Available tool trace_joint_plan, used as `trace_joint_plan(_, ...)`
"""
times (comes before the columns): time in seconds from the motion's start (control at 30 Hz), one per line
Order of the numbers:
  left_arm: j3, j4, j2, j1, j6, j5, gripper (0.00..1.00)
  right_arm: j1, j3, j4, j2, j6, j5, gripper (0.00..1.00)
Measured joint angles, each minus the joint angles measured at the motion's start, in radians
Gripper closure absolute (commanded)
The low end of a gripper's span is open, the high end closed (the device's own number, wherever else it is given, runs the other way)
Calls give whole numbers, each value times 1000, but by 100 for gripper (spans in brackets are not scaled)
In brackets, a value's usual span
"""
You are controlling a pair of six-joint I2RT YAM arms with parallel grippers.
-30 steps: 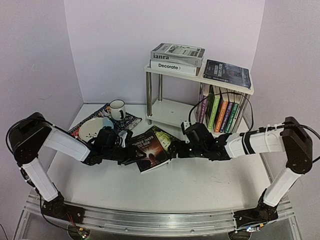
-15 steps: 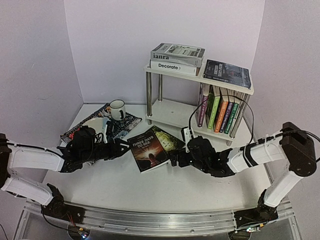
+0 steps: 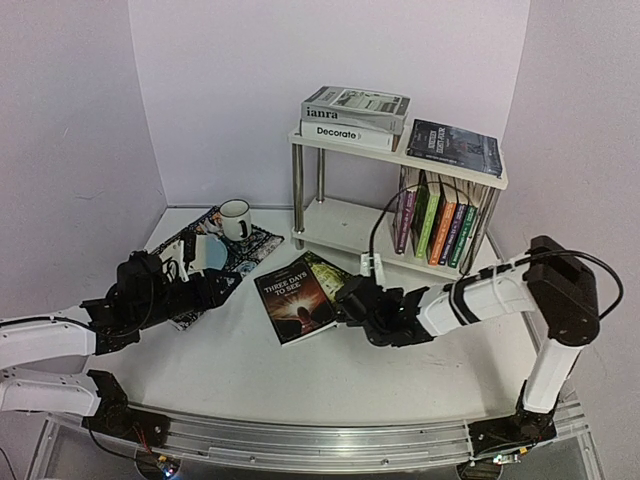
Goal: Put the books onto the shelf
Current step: Adjust the book pile.
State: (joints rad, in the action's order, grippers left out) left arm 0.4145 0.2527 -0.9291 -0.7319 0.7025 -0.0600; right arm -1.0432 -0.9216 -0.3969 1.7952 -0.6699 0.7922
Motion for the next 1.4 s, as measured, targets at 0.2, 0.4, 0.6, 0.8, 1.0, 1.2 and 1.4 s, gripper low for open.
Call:
trace_joint_plan(0.2, 4, -116, 7, 0, -33, 65, 39, -160, -250, -43, 304, 330, 183, 2)
trace_joint_plan(0.4, 4, -164, 35, 2, -51, 91, 38, -222, -321, -90, 415, 469, 234, 2)
trace_joint_plan(0.6, 4, -207, 76, 3, -53, 123, 37, -201, -378, -109, 460, 515, 254, 2)
trace_joint_plan(0.8, 4, -220, 91, 3, -57, 143, 37, -203, -359, -90, 459, 435, 305, 2)
trace_joint_plan(1.0, 10, -227, 74, 3, -59, 143, 34, -201, -308, -75, 422, 392, 312, 2)
trace_joint_plan(1.2, 11, -226, 52, 3, -45, 139, 33, -201, -307, -73, 421, 392, 312, 2)
trace_joint_plan(1.4, 5, -210, 34, 17, -25, 122, 33, -201, -296, -74, 408, 402, 278, 2)
